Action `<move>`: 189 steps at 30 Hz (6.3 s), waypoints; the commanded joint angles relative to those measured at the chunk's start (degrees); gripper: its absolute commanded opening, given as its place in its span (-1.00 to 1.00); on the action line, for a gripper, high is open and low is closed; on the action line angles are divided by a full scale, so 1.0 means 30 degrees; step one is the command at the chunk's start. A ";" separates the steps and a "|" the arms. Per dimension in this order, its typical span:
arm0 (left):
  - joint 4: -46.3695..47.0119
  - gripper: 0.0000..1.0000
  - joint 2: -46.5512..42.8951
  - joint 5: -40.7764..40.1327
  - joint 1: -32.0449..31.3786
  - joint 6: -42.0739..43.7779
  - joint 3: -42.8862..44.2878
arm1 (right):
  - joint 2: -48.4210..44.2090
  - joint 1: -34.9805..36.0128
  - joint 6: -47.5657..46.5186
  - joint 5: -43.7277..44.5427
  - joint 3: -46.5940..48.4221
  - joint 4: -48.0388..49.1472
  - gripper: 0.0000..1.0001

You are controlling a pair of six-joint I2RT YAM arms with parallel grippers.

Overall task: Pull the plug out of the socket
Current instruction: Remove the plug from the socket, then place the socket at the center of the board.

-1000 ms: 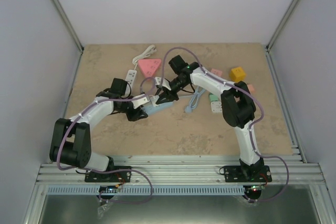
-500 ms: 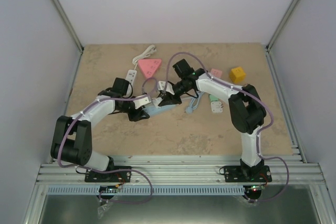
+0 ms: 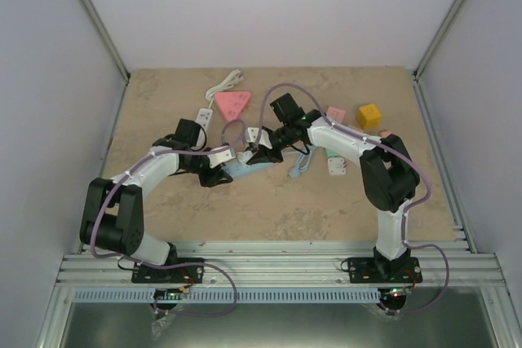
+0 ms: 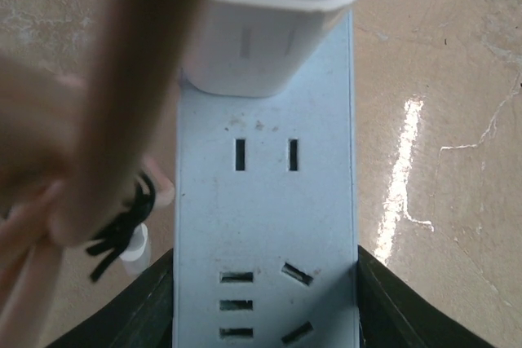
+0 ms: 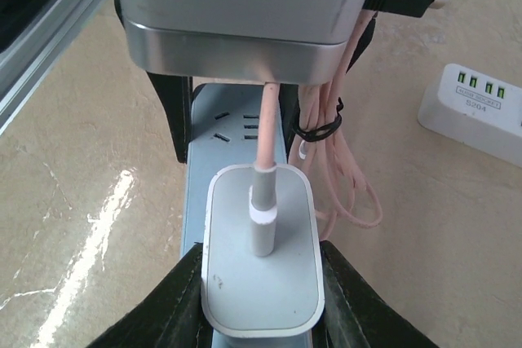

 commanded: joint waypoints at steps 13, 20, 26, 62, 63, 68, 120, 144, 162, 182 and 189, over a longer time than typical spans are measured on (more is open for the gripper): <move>0.1468 -1.00 -0.1053 0.0412 0.0134 -0.0772 -0.0304 | 0.3820 -0.0720 0.0961 -0.3131 0.5389 -0.5318 -0.99; 0.1440 -1.00 -0.0963 0.0486 0.0134 -0.0825 -0.0274 | 0.3470 -0.1263 0.1223 -0.3128 0.4869 -0.4600 -0.99; 0.0864 -1.00 -0.0589 0.1055 0.0208 -0.0646 0.0102 | 0.1898 -0.1276 0.0487 -0.2400 0.2378 -0.2296 -0.99; 0.1240 -1.00 -0.0648 0.0642 0.0251 -0.0813 -0.0039 | 0.3013 -0.0094 0.2446 -0.1598 0.5015 -0.3864 -0.99; 0.1211 -1.00 -0.0690 0.0732 0.0252 -0.0727 -0.0078 | 0.3147 -0.0129 0.1729 -0.2048 0.5214 -0.4459 -0.99; 0.1116 -1.00 -0.0683 0.0886 0.0252 -0.0570 -0.0104 | 0.3656 -0.0104 -0.1399 -0.1991 0.5692 -0.6437 -0.99; 0.0706 -1.00 0.0381 -0.0520 -0.0364 -0.0839 0.0278 | 0.3502 -0.1290 0.1946 -0.2422 0.9457 -0.6874 -0.99; -0.0571 -1.00 0.1195 0.0300 -0.0364 -0.0233 0.0922 | -0.1849 -0.1109 -0.1306 0.0337 0.1681 0.0693 -0.99; 0.0589 -1.00 0.0697 -0.1047 -0.0393 -0.1083 0.0467 | 0.2479 -0.0992 0.2275 -0.1423 0.9439 -0.6696 -0.99; -0.0085 -1.00 0.0905 -0.0214 -0.0422 -0.0490 0.0711 | 0.1013 -0.2801 -0.0314 -0.4230 0.7223 -0.4848 -0.99; 0.0616 -1.00 0.0862 -0.0386 0.0021 -0.1369 0.0724 | 0.0834 -0.3450 0.2962 -0.3091 0.6572 -0.3096 -0.99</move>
